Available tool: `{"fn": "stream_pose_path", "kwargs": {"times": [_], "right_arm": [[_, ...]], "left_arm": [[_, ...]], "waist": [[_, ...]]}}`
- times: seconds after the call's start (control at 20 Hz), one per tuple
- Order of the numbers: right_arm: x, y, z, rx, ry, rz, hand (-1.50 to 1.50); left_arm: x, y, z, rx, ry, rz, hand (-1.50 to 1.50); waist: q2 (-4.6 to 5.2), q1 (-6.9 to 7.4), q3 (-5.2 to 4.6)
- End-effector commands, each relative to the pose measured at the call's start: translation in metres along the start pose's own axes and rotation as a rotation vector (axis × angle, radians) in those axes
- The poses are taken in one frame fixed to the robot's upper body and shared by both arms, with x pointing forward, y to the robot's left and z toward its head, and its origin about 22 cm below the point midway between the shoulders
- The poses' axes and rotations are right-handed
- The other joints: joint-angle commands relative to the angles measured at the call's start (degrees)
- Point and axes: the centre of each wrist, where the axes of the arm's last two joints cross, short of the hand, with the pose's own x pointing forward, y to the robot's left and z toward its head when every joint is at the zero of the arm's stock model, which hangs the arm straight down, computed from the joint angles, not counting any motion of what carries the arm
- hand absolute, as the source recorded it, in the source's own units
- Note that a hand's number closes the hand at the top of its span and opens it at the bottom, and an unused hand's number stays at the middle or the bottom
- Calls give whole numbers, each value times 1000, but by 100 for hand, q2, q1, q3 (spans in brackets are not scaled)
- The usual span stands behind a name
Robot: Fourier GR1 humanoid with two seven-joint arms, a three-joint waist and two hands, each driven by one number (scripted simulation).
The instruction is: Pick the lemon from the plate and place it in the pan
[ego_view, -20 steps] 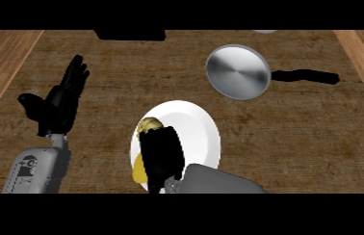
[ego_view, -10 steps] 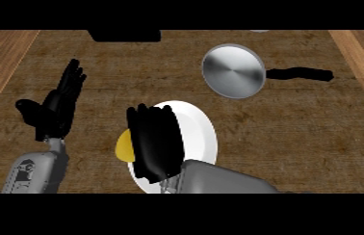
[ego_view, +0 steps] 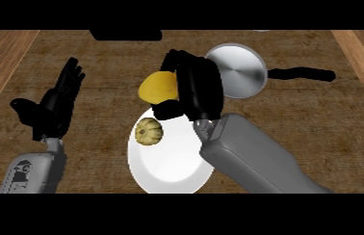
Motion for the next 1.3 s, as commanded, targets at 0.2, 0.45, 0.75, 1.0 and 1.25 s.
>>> {"fn": "stream_pose_path", "kwargs": {"times": [0.2,0.45,0.75,1.0,1.25], "right_arm": [[-102,-39,-72,-98,88,35,150],[-177,-46,-87,-175,104,187,150],[-211,-57,-111,-205,147,238,150],[-231,-41,-106,-220,177,228,150],[-259,-43,-95,-115,273,96,-150]], "left_arm": [[4,-13,3,-34,-6,13,0],[2,1,-12,-21,-22,-12,0],[18,-7,-13,-47,-26,-12,0],[23,-11,-22,-70,-34,16,0],[22,-29,-12,-89,-68,12,0]], "waist": [[24,77,0],[76,132,1],[116,318,9],[168,397,14],[212,531,24]]}}
